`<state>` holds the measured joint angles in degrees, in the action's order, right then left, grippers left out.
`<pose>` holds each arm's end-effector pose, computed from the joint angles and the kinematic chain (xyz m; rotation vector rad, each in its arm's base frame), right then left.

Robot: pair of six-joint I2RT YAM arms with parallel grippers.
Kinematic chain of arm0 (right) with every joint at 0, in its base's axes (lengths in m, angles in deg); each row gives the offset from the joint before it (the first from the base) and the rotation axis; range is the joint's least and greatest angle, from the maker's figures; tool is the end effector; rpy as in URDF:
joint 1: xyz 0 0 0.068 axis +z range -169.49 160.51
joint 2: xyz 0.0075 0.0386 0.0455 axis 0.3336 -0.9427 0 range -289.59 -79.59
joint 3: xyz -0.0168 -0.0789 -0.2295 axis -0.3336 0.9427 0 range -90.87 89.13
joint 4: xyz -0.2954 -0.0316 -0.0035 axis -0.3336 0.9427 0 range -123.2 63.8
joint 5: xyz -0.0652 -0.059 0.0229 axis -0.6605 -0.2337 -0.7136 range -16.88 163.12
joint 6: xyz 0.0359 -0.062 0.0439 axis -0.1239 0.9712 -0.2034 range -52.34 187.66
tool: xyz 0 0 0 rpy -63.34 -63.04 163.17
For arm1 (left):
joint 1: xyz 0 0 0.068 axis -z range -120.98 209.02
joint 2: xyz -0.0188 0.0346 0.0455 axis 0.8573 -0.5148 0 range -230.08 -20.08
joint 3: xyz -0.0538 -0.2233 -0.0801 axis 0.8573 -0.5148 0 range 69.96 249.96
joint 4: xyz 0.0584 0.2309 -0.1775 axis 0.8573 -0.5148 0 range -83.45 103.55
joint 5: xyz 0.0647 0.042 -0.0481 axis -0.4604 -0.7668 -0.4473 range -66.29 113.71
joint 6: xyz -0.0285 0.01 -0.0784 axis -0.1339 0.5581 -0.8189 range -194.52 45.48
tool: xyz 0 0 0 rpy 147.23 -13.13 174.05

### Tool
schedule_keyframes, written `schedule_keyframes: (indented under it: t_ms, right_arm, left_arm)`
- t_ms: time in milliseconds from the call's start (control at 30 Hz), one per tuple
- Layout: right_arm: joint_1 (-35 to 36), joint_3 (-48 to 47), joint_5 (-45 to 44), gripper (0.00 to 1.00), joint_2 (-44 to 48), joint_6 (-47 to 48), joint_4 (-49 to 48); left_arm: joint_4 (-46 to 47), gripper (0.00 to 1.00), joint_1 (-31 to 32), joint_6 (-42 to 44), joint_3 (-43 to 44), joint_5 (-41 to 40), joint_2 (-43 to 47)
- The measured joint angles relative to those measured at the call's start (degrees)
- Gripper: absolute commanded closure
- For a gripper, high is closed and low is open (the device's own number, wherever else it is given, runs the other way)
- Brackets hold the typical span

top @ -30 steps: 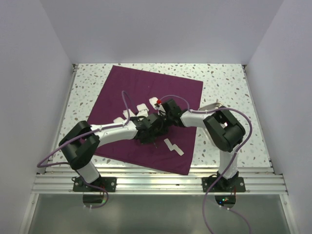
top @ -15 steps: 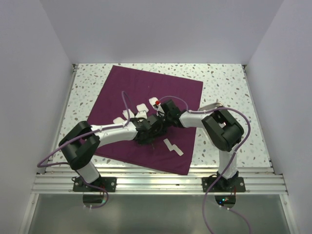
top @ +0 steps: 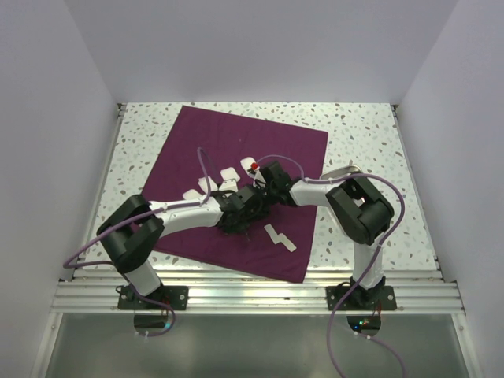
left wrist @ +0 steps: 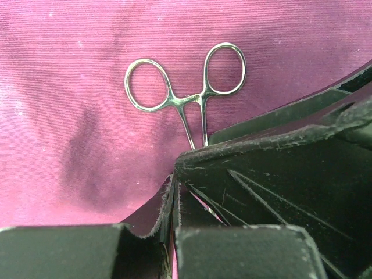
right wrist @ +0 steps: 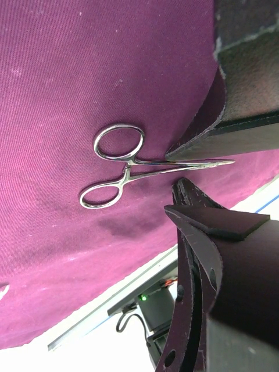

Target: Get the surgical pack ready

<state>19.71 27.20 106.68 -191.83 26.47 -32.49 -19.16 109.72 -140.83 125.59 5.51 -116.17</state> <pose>0.2998 0.2970 0.0450 -0.2428 2.7229 1.2468 0.2334 -0.2488 0.0699 -0.4328 2.6836 -0.1153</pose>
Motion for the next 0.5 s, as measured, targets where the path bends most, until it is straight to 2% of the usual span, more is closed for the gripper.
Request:
schedule_keyframes:
  t_ms: [500]
  right_arm:
    - [-0.28, -0.04, -0.07, 0.62, 0.0, -0.22, 0.09]
  left_arm:
    - [1.79, 1.0, 0.74, 1.18, -0.04, 0.63, -0.11]
